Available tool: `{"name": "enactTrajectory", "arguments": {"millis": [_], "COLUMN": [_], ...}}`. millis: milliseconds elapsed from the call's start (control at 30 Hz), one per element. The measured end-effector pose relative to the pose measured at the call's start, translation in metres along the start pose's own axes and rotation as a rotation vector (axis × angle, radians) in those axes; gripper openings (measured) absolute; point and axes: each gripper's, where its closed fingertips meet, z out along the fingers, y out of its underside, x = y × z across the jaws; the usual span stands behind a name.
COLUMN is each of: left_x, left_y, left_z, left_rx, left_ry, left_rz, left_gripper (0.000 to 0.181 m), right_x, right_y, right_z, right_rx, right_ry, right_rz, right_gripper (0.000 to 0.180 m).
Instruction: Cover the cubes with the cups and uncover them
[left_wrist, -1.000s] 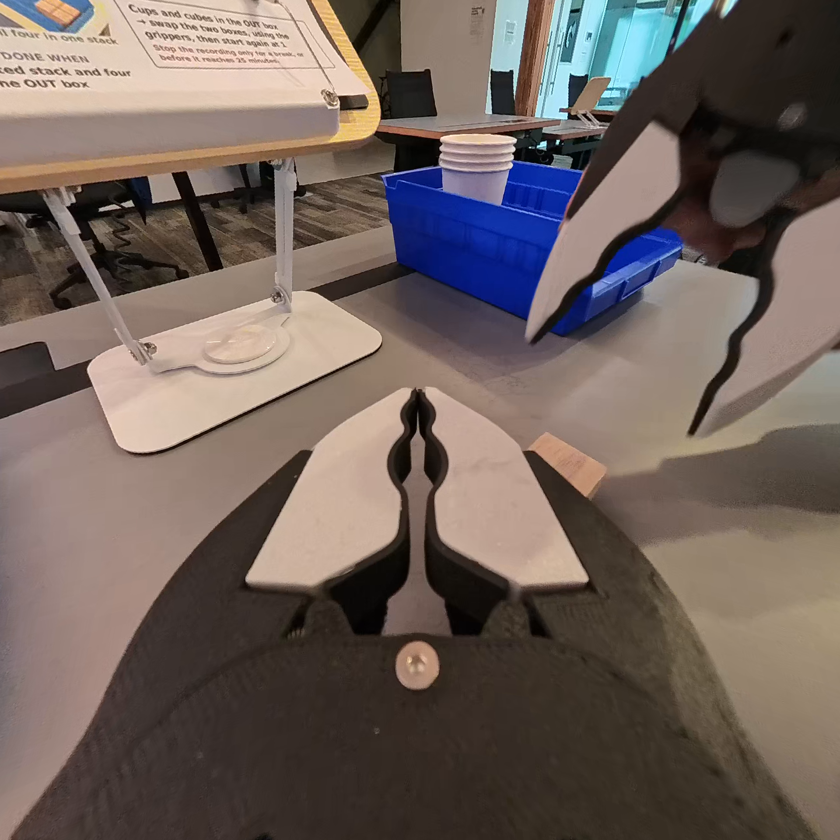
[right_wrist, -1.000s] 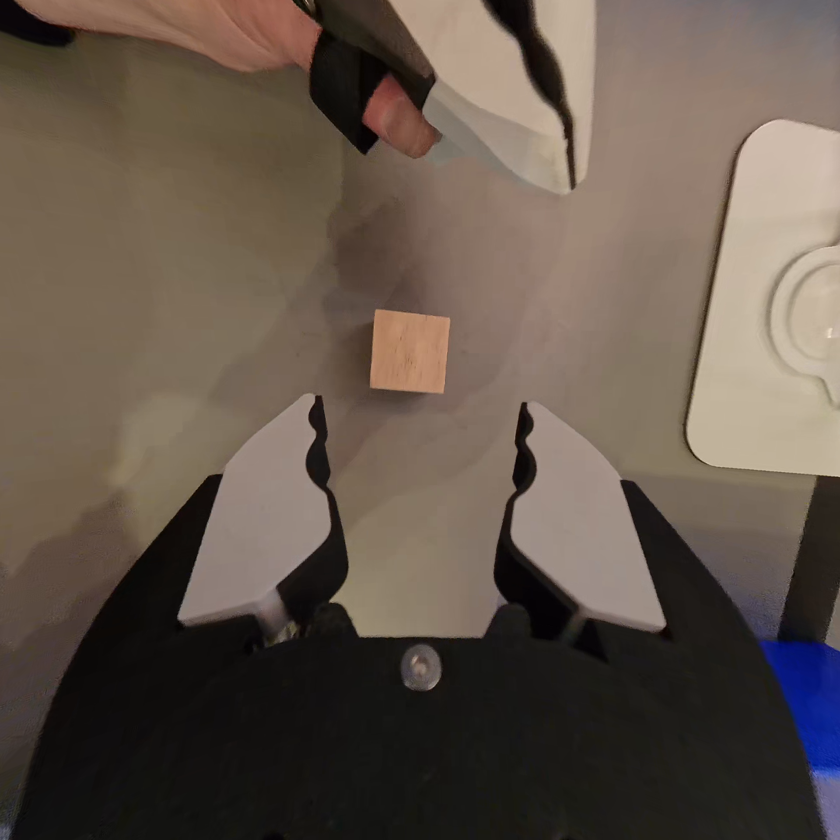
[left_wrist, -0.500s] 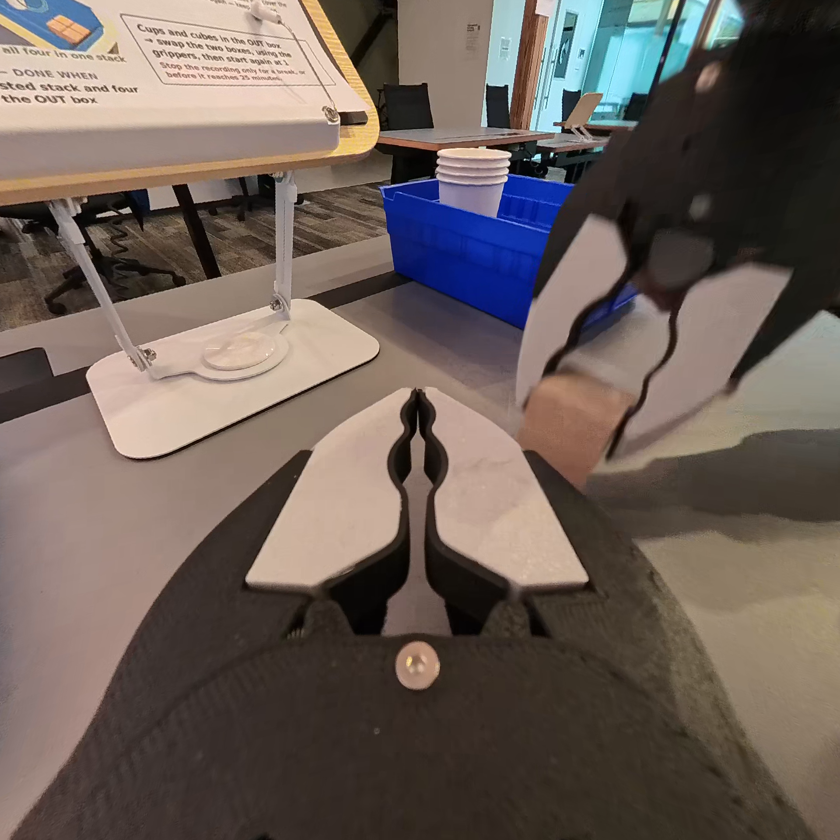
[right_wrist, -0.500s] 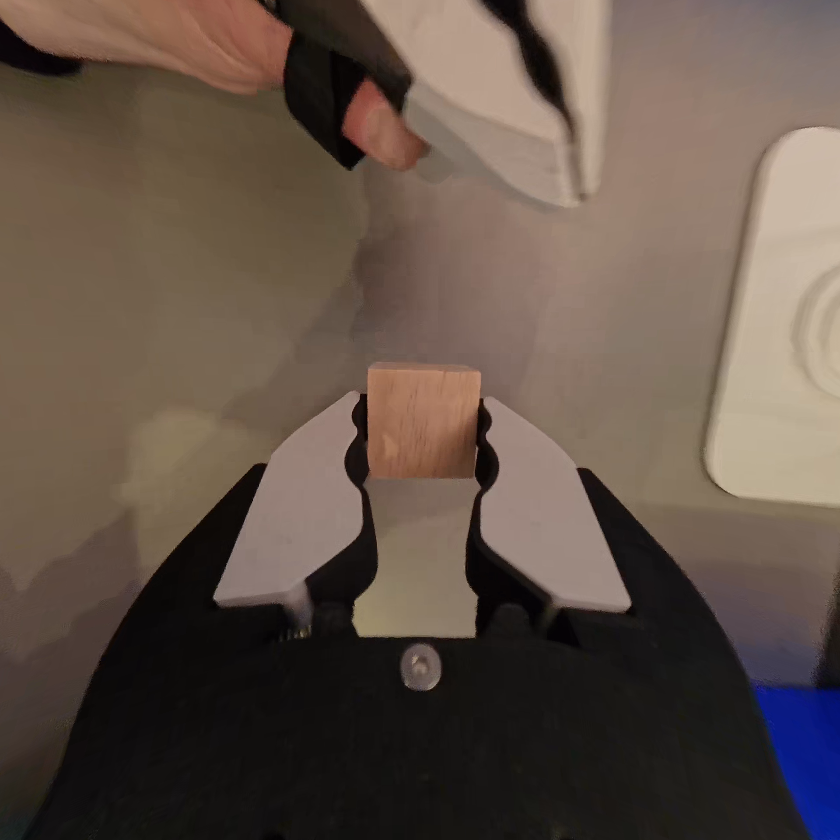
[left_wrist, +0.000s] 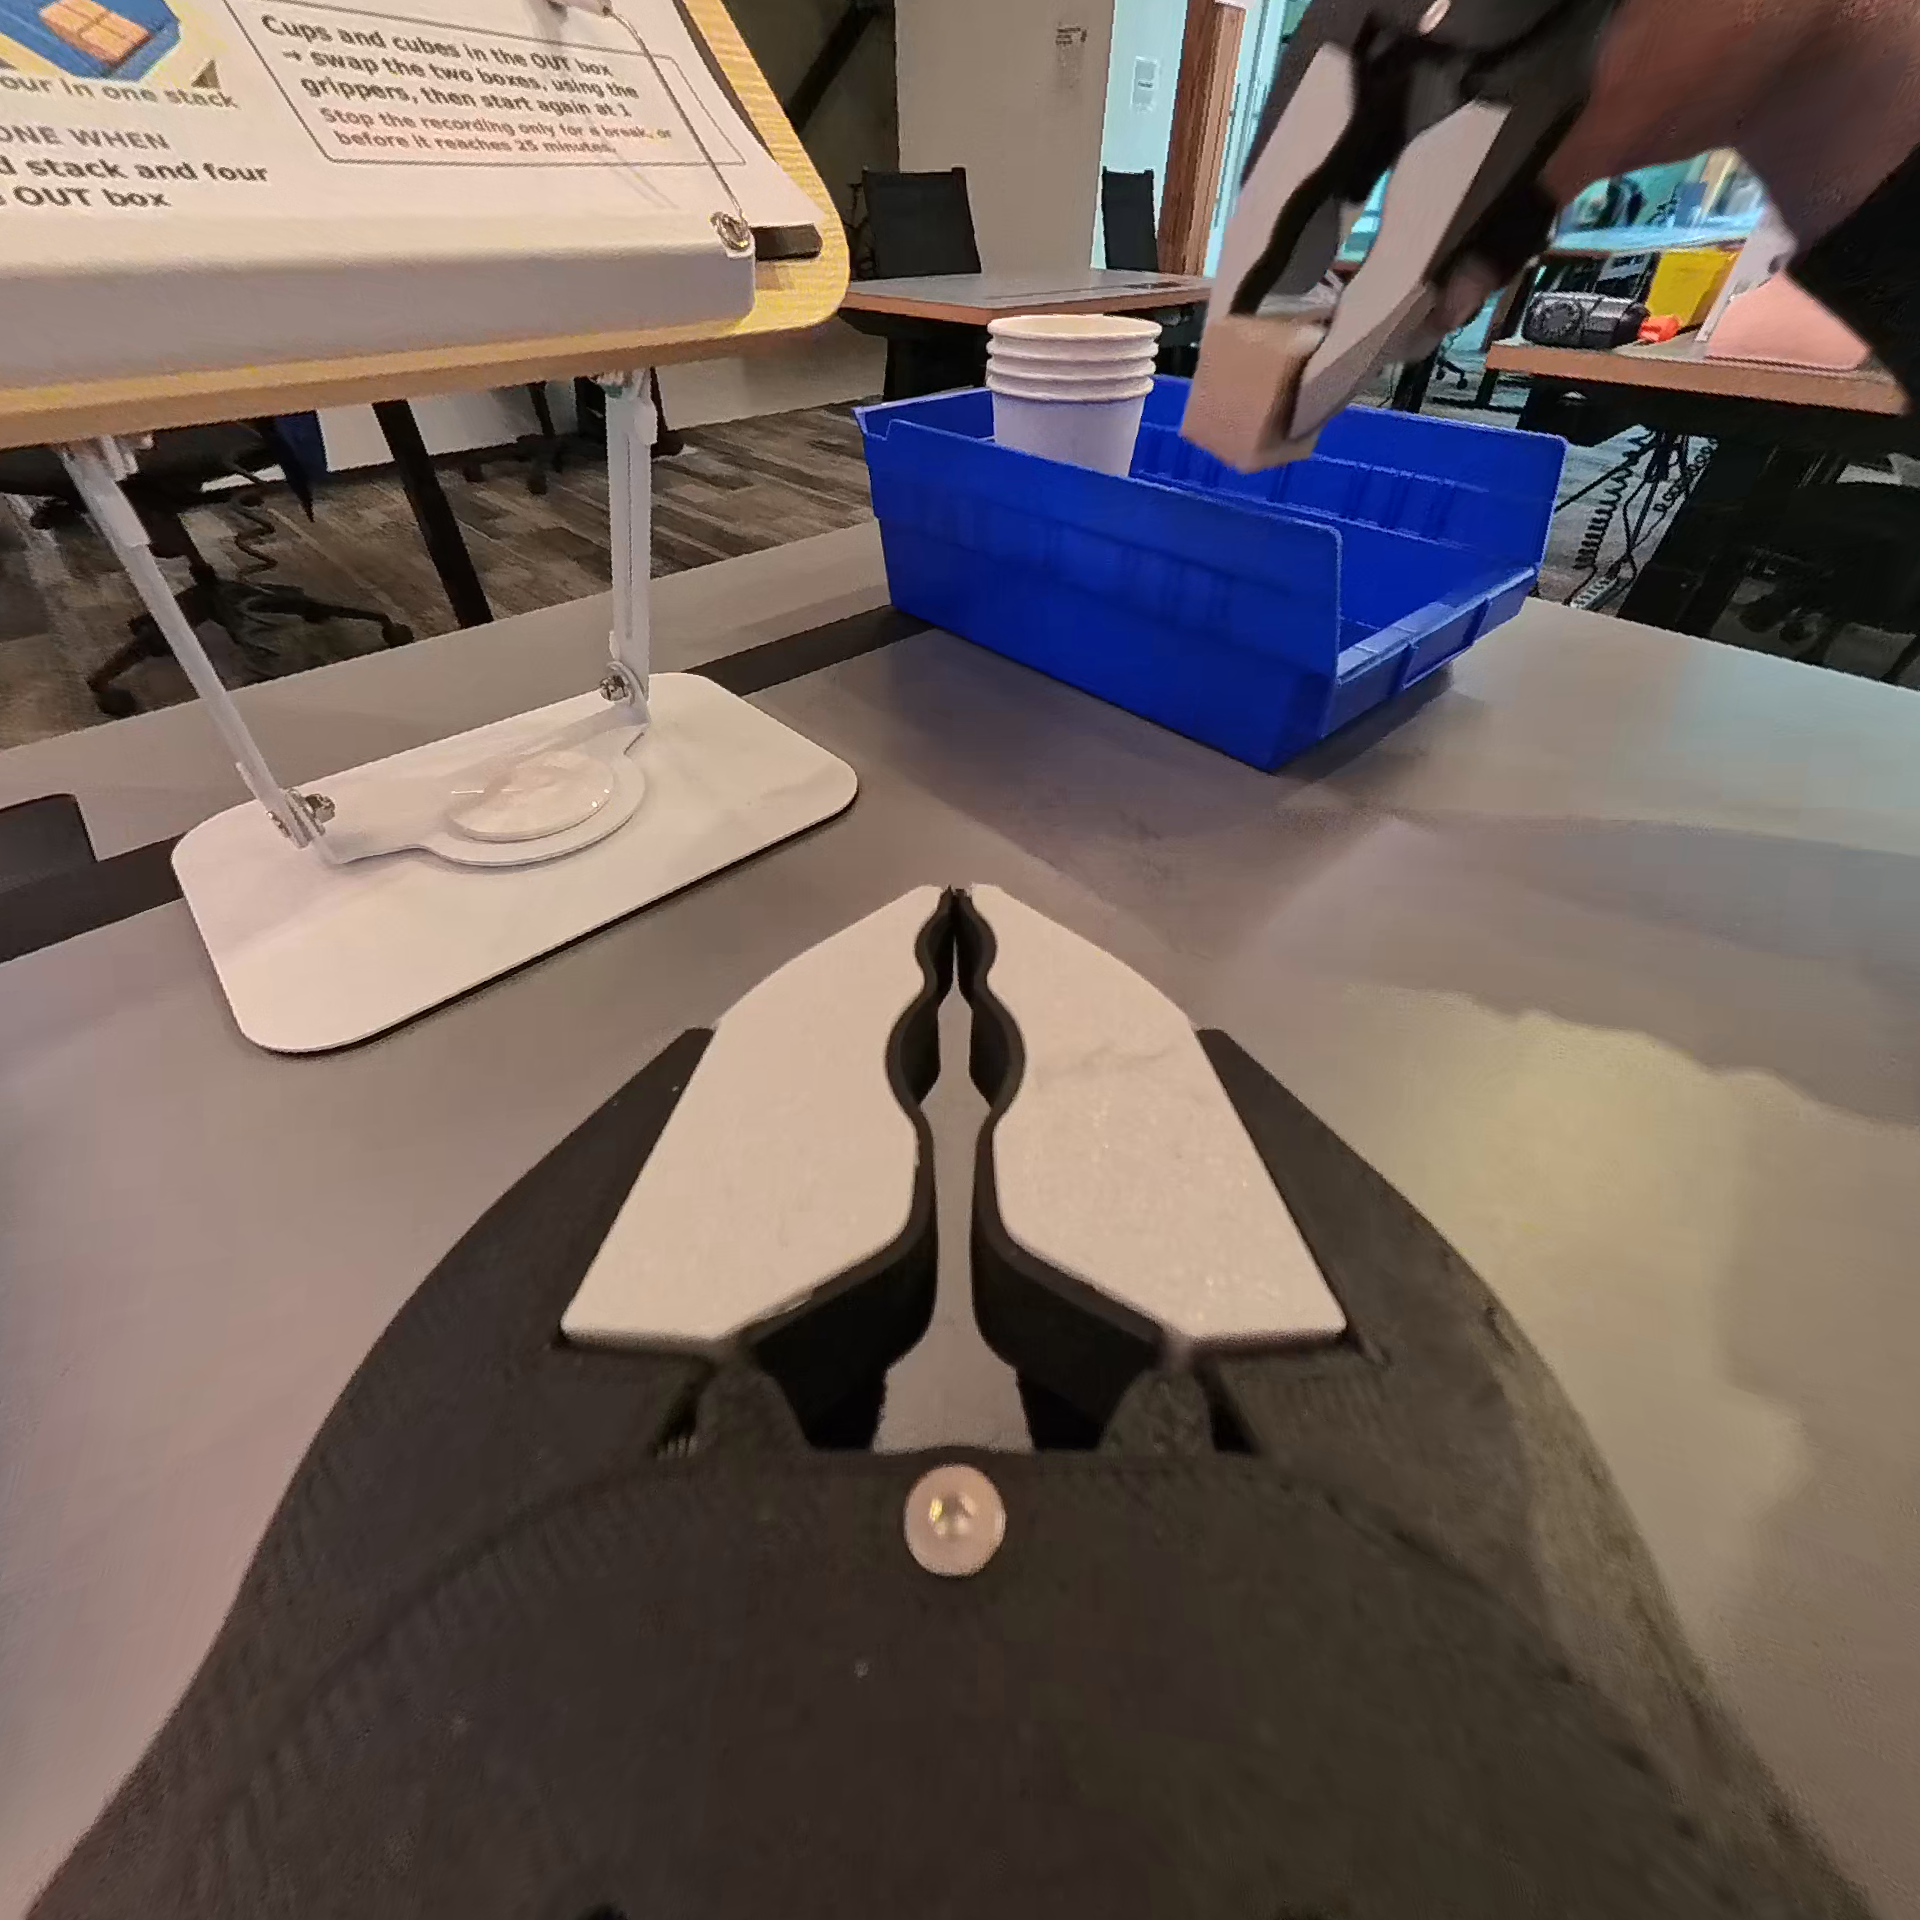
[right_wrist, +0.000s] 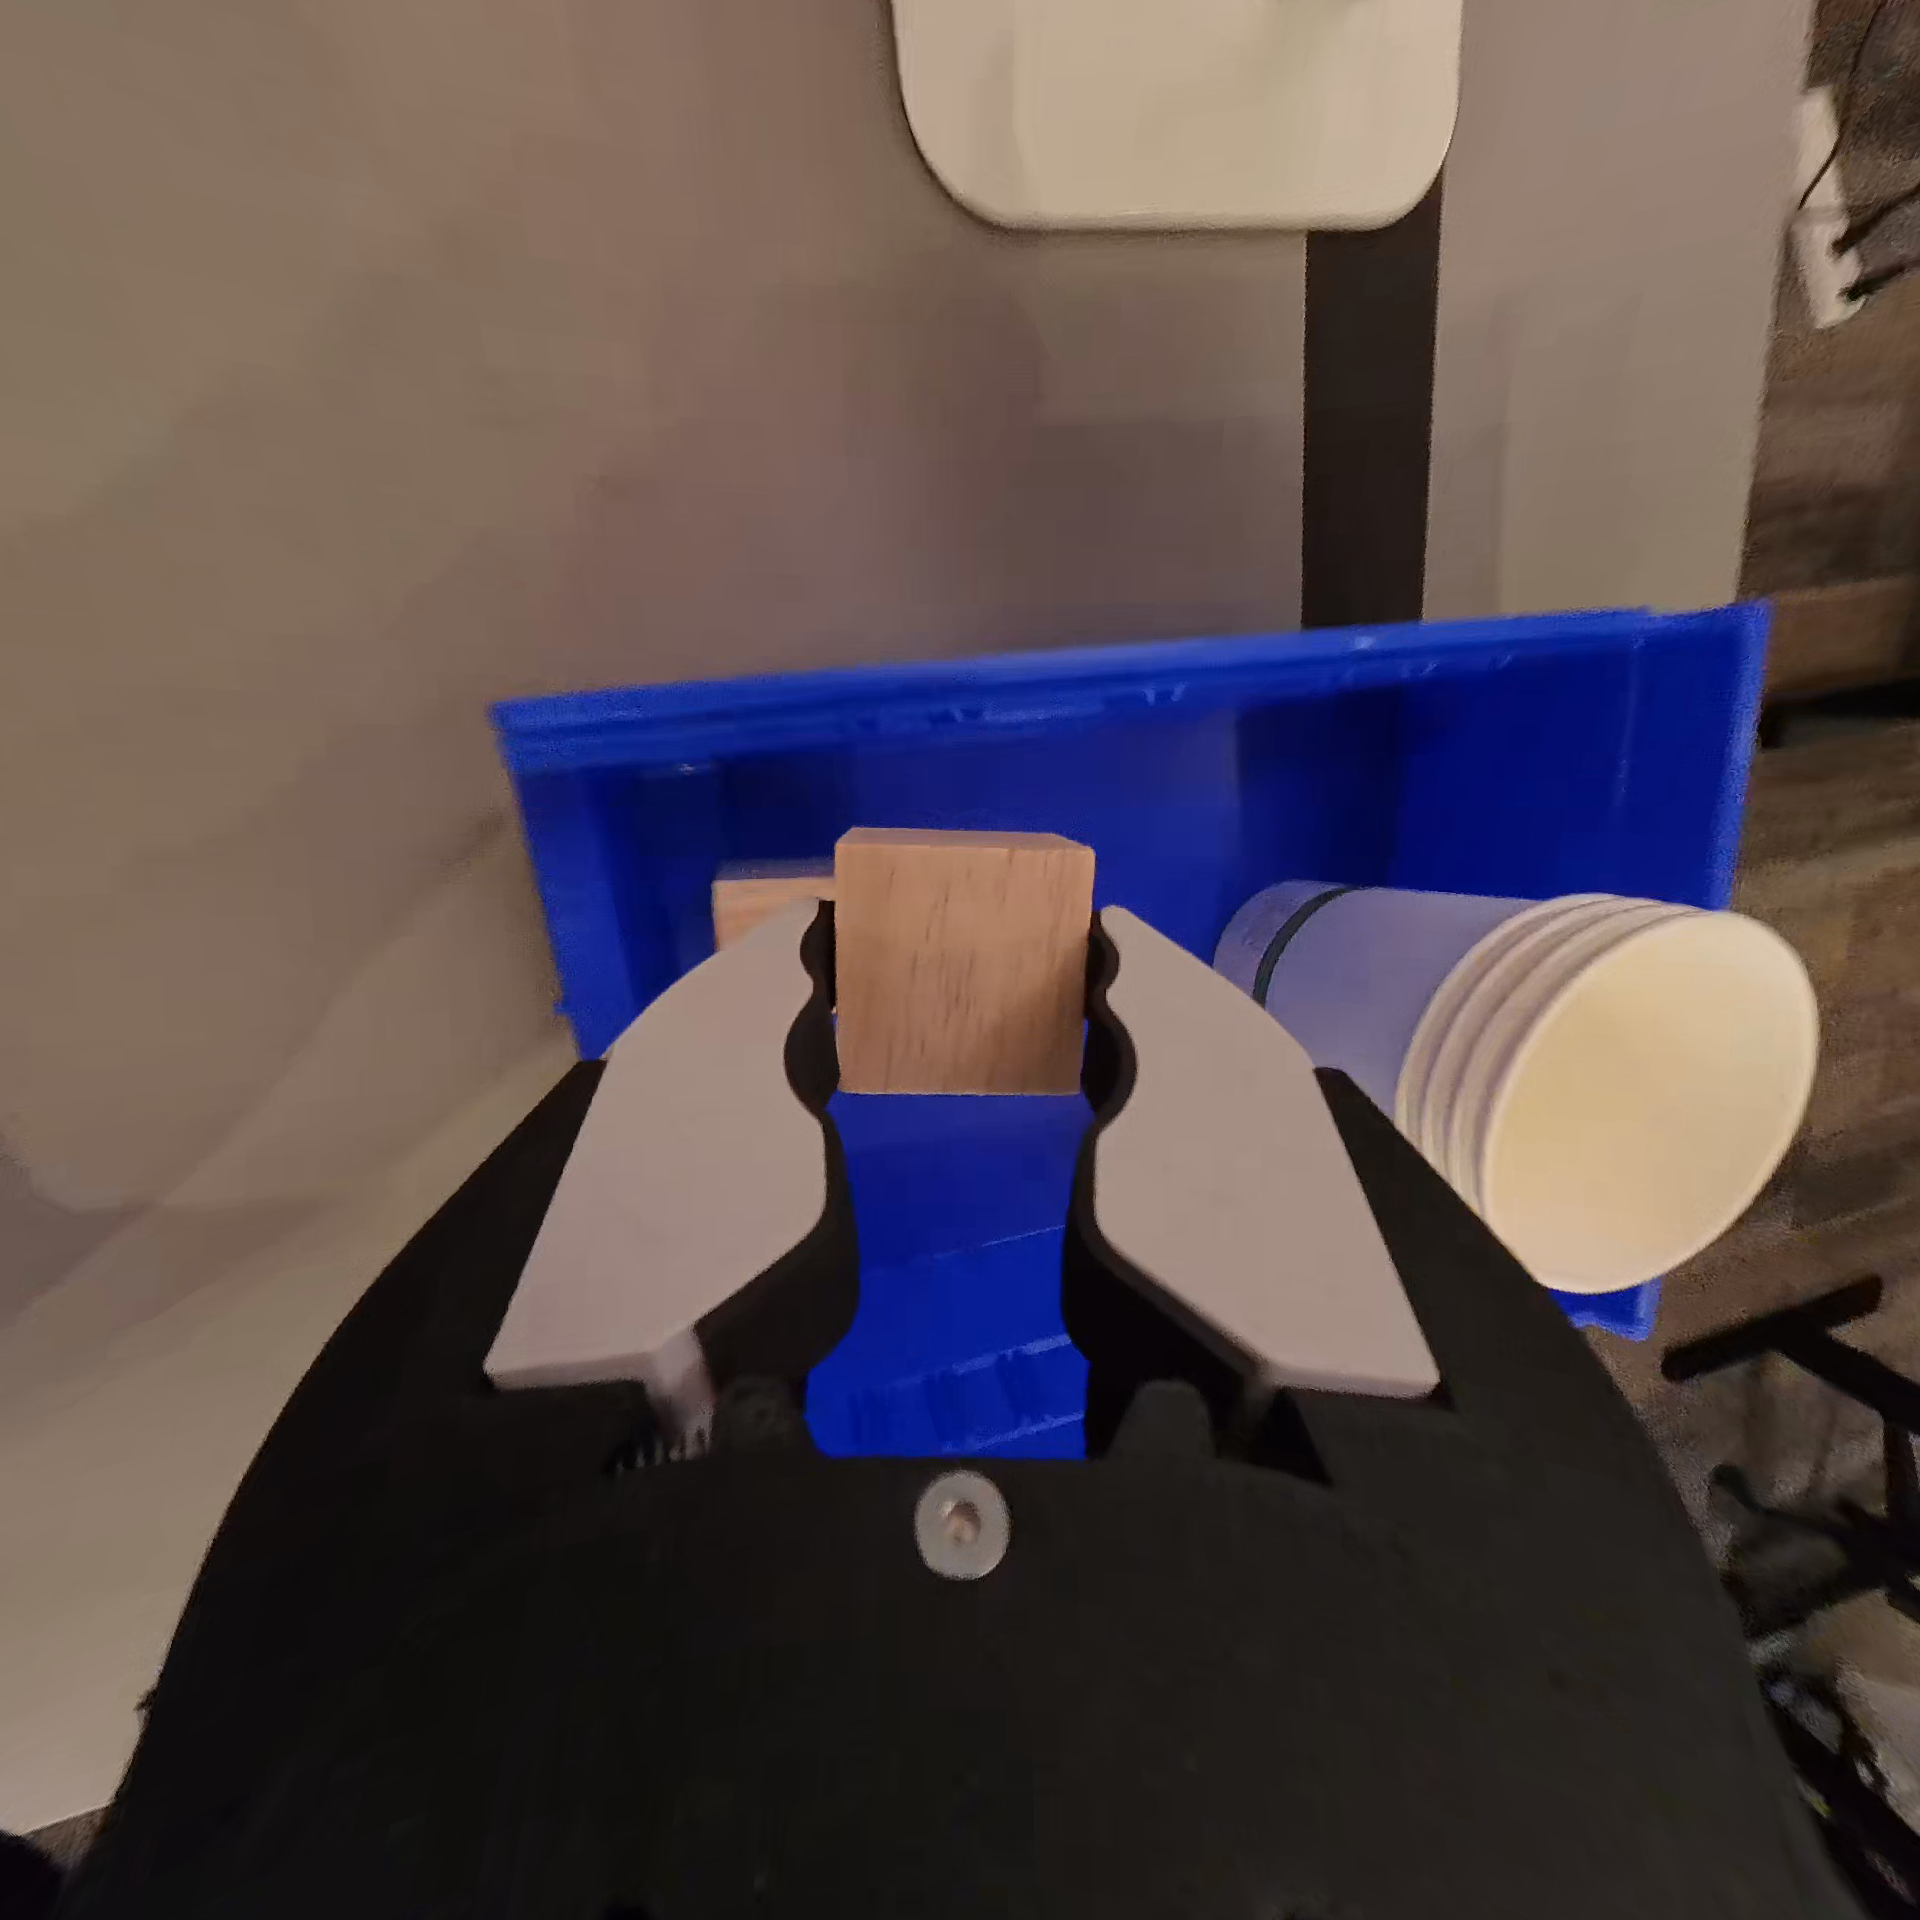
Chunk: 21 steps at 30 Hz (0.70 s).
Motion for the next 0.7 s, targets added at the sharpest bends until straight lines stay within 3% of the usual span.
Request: {"name": "enactTrajectory", "arguments": {"millis": [200, 467, 500, 533, 700], "left_x": [-0.001, 0.001, 0.001, 0.002, 0.003], "left_y": [0.003, 0.004, 0.004, 0.004, 0.003], "left_z": [0.001, 0.002, 0.002, 0.002, 0.002], "left_rx": [-0.011, -0.014, -0.014, -0.014, -0.007], "left_ry": [0.0, 0.014, 0.016, 0.016, 0.017], "left_rz": [0.003, 0.0, 0.0, 0.001, 0.003], "left_gripper": [0.0, 0.0, 0.0, 0.0, 0.0], "right_x": [0.008, 0.011, 0.012, 0.014, 0.018], "right_y": [0.025, 0.041, 0.042, 0.041, 0.016], "right_z": [0.056, 0.083, 0.085, 0.085, 0.041], "right_rx": [-0.105, -0.152, -0.149, -0.143, -0.027], "right_ry": [-0.063, -0.111, -0.105, -0.096, 0.004], "right_rz": [-0.011, 0.003, 0.007, 0.02, 0.005], "right_gripper": [0.045, 0.046, 0.055, 0.065, 0.056]}}
